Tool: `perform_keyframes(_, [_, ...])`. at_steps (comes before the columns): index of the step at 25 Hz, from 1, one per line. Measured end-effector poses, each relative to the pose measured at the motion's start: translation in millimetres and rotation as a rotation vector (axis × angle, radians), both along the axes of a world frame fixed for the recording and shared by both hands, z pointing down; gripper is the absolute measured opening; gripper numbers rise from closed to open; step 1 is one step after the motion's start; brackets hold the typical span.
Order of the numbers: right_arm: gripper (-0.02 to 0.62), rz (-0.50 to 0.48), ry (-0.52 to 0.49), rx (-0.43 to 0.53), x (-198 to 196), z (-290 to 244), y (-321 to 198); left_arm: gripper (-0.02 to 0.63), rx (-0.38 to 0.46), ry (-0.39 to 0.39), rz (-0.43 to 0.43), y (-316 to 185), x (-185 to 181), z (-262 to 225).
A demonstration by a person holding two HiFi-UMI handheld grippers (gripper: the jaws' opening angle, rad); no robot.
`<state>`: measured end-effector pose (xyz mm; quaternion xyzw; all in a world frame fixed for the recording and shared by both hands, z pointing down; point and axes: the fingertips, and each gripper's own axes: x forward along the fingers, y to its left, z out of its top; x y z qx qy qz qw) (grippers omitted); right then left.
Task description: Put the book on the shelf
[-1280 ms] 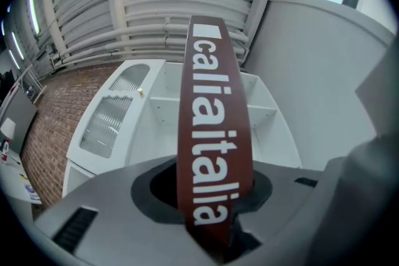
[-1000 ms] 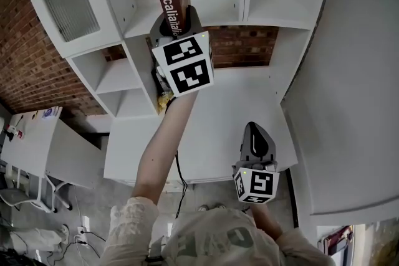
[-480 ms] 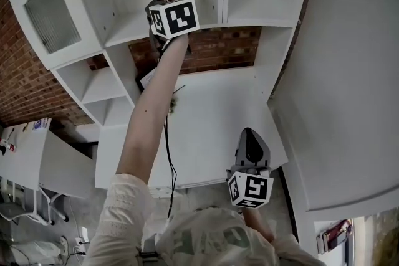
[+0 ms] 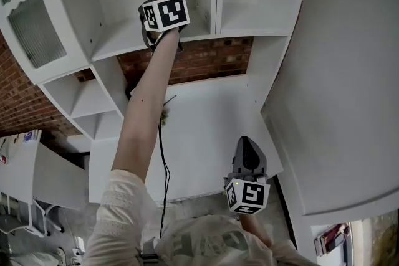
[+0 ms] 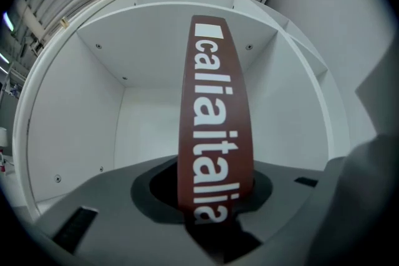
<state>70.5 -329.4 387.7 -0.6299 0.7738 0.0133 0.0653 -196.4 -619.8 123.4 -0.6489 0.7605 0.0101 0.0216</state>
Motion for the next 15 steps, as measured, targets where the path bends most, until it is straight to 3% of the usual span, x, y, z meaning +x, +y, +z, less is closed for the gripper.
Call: perform_keyframes(15, [0.017, 0.055, 0.041, -0.021, 3.0, 12.1, -27.7, 0.147, 0.005, 0.014, -0.014, -60.5, -16.5, 0.1])
